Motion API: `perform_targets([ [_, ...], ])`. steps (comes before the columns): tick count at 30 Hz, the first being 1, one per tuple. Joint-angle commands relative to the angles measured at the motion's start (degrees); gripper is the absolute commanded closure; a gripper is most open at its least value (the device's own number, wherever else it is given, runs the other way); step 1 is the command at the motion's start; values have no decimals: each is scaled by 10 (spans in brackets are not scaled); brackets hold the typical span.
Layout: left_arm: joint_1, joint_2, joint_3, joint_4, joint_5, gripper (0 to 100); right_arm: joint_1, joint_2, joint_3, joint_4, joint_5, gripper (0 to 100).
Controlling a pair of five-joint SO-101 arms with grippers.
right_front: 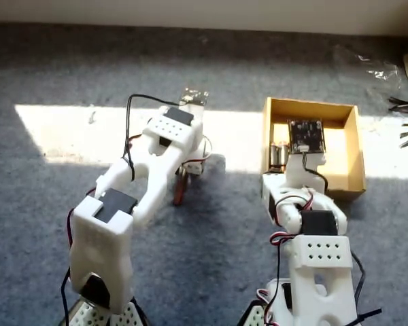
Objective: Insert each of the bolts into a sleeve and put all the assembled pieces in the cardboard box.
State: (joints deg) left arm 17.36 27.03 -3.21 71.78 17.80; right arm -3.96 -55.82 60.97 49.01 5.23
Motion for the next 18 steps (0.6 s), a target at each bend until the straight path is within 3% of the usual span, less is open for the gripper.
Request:
perform_targets([
  [1,-6,-2,-22,1,-11,874,7,-13,-5,-12,4,994],
  [6,-7,-1,-22,-6,-32,881,7,-13,-5,-11,4,994],
  [11,-4,45,-31,-37,-59,986,7,-13,-5,-11,4,994],
  [18,-6,100,-131,29,-62,993,7,-13,-5,-11,4,994],
])
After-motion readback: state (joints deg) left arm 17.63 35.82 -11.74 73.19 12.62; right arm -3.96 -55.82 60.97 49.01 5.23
